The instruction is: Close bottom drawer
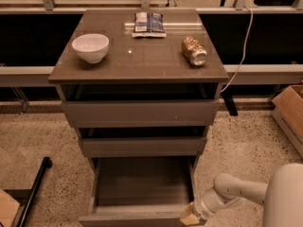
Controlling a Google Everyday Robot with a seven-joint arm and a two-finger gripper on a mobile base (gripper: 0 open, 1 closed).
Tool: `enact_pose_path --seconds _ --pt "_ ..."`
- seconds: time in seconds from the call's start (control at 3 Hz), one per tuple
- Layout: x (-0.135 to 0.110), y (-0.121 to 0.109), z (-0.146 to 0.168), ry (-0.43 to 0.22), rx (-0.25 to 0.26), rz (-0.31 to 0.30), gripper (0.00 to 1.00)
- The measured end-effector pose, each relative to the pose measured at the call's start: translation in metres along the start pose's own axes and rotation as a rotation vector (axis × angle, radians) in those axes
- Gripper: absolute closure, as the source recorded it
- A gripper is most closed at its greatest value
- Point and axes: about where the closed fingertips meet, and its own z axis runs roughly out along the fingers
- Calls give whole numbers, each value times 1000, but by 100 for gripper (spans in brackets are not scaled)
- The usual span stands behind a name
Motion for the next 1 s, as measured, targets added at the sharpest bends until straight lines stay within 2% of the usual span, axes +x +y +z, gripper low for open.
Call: enact_pose_path --seconds 0.33,0.67,1.0 --pt "14 -15 14 9 14 13 100" --pt "37 -39 41 -8 0 67 100" --pt "37 -39 41 -8 0 67 100"
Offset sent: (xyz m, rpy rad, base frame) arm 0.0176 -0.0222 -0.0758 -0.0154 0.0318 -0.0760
